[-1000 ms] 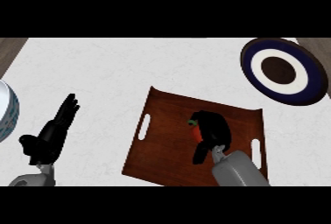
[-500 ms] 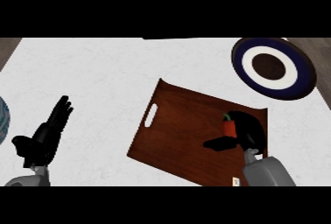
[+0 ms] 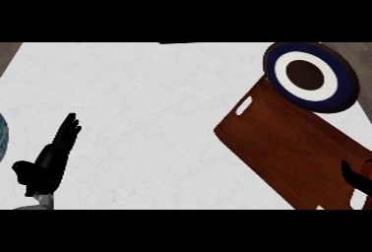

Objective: Pick the bell pepper from the tray and place it in the plate

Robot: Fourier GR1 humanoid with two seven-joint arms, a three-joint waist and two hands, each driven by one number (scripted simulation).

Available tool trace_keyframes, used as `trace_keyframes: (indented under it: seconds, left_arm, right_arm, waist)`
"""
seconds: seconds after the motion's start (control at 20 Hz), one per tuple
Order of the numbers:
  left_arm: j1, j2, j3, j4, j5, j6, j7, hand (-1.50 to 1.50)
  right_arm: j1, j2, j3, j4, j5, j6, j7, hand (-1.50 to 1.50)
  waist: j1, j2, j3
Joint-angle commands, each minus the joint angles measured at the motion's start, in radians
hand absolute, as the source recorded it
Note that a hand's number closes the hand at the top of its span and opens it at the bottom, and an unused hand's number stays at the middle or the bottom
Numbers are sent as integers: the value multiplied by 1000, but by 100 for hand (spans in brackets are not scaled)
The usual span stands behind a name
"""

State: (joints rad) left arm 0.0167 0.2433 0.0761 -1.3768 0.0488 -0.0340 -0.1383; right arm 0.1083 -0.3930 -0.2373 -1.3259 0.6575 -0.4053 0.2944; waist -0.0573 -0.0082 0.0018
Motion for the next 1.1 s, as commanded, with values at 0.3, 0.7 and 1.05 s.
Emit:
trace_keyframes:
  seconds: [0.3,0.7,1.05]
  left_arm:
    - [-72,7,5,39,-6,-38,14,0]
    - [-60,-5,13,-9,-1,-40,44,0]
    - [-108,-11,37,134,-30,-53,-42,0]
  right_arm:
    - [248,-61,-207,-293,-127,-33,-132,150]
    - [189,-7,-237,-490,-12,-97,-43,150]
    - [14,-41,-198,-503,54,24,66,150]
  waist:
    - [43,6,-3]
    - [55,7,-2]
    - [58,9,-2]
